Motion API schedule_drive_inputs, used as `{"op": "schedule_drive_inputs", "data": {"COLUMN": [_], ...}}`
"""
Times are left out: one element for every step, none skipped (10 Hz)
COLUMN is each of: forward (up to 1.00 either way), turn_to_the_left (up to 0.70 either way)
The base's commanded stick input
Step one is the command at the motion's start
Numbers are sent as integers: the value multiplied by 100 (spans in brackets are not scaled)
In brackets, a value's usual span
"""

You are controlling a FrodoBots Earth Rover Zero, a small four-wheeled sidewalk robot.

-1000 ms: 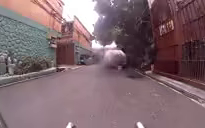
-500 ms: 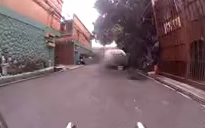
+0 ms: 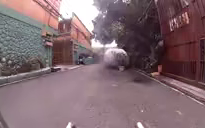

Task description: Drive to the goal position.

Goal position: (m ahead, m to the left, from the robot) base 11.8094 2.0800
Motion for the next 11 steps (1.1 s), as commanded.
{"op": "schedule_drive_inputs", "data": {"forward": [70,70,70,70,70,70,70,70,70,70,70], "turn_to_the_left": [2,7,12,14,6,2,1,1,1,1,1]}}
